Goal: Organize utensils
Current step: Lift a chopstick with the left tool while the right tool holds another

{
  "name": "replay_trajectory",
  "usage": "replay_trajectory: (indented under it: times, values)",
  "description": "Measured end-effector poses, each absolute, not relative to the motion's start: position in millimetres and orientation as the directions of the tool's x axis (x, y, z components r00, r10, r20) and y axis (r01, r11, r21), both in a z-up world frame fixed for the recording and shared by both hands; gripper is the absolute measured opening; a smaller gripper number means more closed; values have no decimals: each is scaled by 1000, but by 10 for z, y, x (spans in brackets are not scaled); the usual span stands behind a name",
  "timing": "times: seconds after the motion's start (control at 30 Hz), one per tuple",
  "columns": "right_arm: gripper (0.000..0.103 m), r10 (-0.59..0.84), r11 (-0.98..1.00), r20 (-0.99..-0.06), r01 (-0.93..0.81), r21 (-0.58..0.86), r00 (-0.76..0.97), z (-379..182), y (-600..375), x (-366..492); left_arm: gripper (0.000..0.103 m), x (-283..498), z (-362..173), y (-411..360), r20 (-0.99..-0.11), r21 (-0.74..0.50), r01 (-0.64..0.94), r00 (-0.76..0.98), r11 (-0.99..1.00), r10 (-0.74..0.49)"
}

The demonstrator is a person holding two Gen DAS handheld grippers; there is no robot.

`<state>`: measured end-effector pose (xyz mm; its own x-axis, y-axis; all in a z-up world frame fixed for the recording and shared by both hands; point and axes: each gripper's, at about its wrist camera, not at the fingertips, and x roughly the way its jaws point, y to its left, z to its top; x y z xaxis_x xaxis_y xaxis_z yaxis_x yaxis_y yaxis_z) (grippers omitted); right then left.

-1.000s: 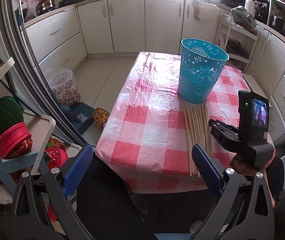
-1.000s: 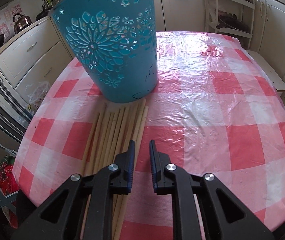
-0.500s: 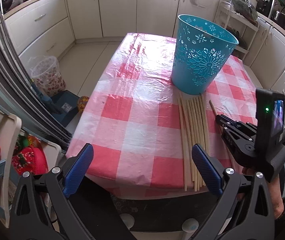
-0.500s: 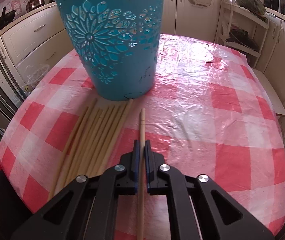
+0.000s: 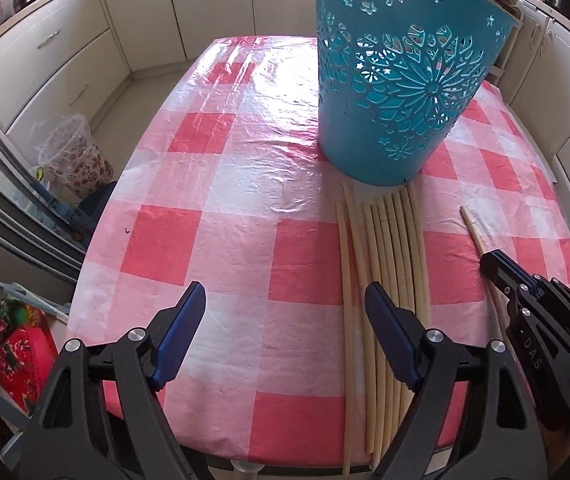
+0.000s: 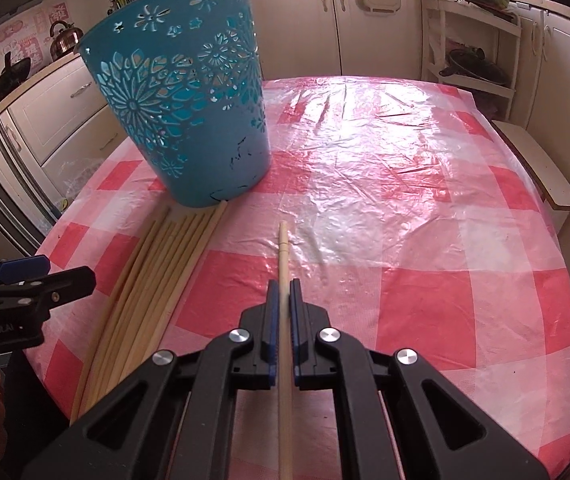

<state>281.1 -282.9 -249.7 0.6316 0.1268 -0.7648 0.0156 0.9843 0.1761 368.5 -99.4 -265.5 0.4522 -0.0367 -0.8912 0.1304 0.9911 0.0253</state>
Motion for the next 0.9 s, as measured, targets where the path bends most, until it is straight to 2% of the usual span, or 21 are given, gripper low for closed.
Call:
replay_trajectory:
  times: [0.27,0.47,0.57,0.63,0.67,0.7,0.73,0.77,0.9]
  values:
    - [6,152,978,-755,11,206,638,-2497,-2840,2786,73,3792,-2851,-1068,-908,83,129,419,988,22]
    - [6,152,981,-768,0,194,622,-2483,-2831,2815,71,3877,-2871,-1125,-902,88,131,431,988,23]
    - [6,146,983,-773,-5,183,617,-2484,-2823,2855,57,3929,-2862,-1133,-904,38,136,427,990,-23]
    - [6,133,987,-780,-12,159,612,-2482,-2792,2881,44,3937,-2848,-1174,-902,39,158,431,987,-33]
    - [6,121,990,-784,-20,137,608,-2478,-2768,2893,32,3928,-2834,-1191,-902,38,173,430,984,-41]
    - [6,109,993,-789,-28,115,604,-2475,-2740,2900,13,3924,-2830,-1215,-902,28,192,429,981,-58]
    - [6,101,994,-794,-34,101,600,-2471,-2724,2907,8,3922,-2829,-1229,-903,26,200,425,980,-63]
    - [6,100,995,-796,-37,97,597,-2470,-2720,2910,5,3924,-2827,-1233,-904,23,203,423,979,-66]
    - [6,120,991,-793,-31,127,597,-2476,-2769,2902,4,3921,-2779,-1038,-909,-52,175,400,983,-119]
